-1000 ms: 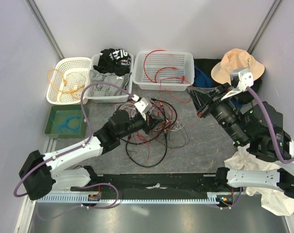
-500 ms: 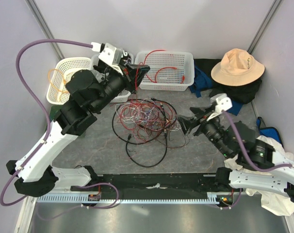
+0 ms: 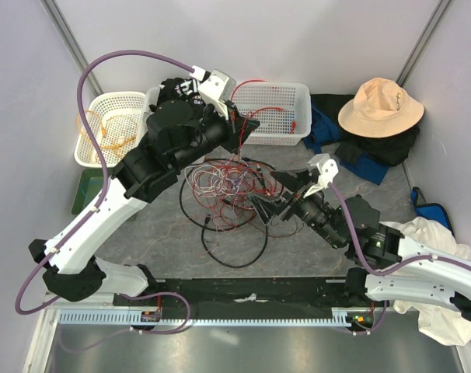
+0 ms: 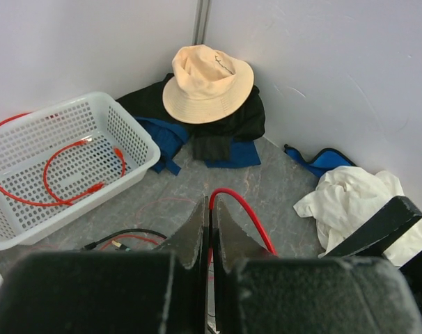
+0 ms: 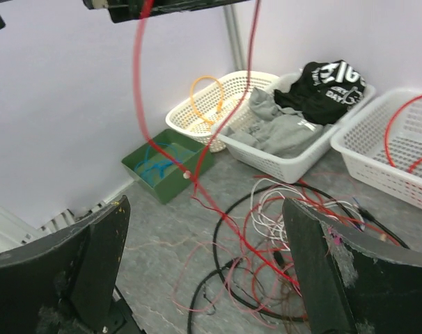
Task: Untangle the cables
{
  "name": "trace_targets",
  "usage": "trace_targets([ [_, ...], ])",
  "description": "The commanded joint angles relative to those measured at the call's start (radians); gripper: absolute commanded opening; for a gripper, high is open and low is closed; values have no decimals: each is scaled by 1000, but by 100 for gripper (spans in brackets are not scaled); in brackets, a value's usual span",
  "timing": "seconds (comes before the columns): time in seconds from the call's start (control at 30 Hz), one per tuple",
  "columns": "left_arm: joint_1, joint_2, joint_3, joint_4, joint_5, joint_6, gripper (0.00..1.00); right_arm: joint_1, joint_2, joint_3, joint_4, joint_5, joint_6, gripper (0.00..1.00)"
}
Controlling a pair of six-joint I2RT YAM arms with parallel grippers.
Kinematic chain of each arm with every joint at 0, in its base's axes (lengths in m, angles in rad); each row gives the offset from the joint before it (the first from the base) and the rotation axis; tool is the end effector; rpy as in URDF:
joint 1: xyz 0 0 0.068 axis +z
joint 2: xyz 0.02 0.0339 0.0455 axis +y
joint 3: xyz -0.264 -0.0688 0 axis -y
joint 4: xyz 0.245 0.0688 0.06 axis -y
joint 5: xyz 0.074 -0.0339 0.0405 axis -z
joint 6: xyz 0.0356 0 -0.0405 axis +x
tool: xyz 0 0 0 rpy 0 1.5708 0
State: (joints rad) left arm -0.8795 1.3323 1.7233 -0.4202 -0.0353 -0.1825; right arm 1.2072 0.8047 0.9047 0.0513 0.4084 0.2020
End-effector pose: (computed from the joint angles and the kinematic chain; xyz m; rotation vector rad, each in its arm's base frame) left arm 0.1736 -0.2078 0.5157 0.5394 1.5680 -0.7902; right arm 0.0773 0.1634 0.4040 -0.3918 1.4379 0.8638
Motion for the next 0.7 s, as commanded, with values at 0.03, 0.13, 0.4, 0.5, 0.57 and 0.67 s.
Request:
trace_targets([
  [0.03,-4,-8,50,12,32,-35,2,5,79,-7,143,-79,10,98],
  [0.13,-4,-10,50,12,64,-51,2,5,128,-13,176,-71,7,98],
  [0.4,-4,-31,27,15,115,-95,2,0,315,23,315,26,-16,91],
  [0.5,-4,-42,9,15,104,-100,2,-5,372,13,432,35,-1,82],
  [0.57,-4,-51,-4,20,104,-104,2,-14,419,8,500,56,19,71],
  [0.67,-4,-70,-30,31,101,-109,2,-27,455,-39,660,69,39,56],
])
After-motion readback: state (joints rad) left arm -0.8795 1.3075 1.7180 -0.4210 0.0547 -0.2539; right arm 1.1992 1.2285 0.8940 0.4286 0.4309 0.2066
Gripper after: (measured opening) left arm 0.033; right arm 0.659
